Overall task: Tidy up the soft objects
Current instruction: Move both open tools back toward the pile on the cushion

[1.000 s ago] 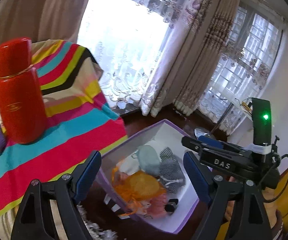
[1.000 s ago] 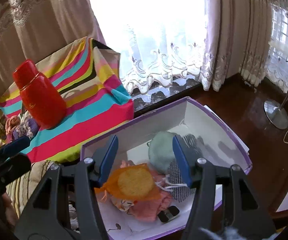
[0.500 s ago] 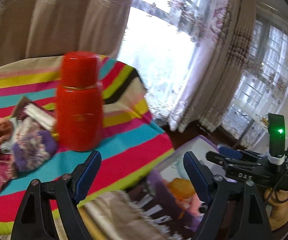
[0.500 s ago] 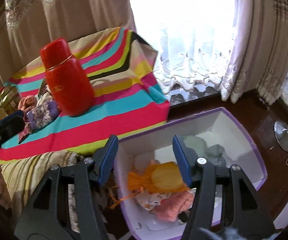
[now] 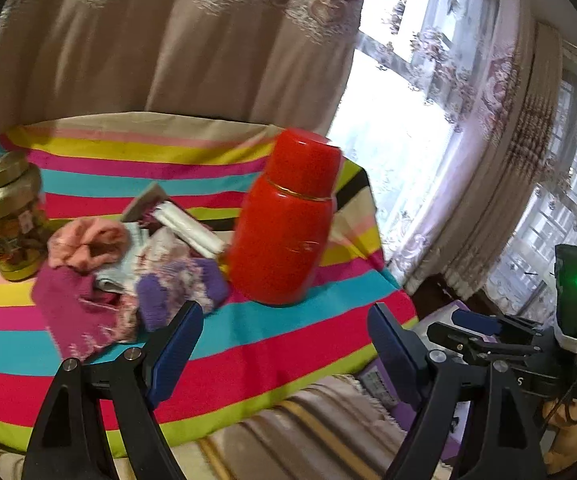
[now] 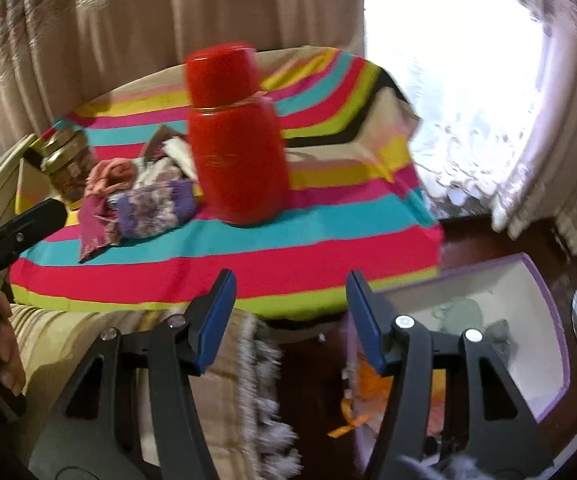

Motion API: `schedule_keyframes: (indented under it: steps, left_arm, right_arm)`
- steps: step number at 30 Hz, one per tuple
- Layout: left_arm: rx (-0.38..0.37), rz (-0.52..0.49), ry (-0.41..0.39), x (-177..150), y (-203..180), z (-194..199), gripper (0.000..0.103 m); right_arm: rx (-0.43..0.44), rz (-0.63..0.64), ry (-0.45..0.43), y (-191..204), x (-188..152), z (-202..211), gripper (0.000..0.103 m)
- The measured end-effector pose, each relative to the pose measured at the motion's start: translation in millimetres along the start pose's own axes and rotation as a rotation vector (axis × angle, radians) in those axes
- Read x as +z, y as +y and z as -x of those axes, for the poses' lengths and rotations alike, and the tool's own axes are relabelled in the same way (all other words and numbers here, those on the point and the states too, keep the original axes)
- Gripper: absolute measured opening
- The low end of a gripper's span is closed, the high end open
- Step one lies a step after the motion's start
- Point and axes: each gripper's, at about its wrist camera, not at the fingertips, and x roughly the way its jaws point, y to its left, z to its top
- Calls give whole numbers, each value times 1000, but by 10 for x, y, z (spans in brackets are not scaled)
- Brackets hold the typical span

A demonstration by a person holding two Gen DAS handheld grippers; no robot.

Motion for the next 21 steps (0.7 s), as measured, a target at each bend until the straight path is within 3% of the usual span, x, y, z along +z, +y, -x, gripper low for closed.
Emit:
schedule_keyframes:
  steps: [11,21]
  left_arm:
    - [114,145,-65,153,787,294,85]
    - [269,363,-77,199,1706,411,85]
  right_arm:
    - [93,109,3,800,274,-297,68]
    - [157,160,57,1284,386,-719,68]
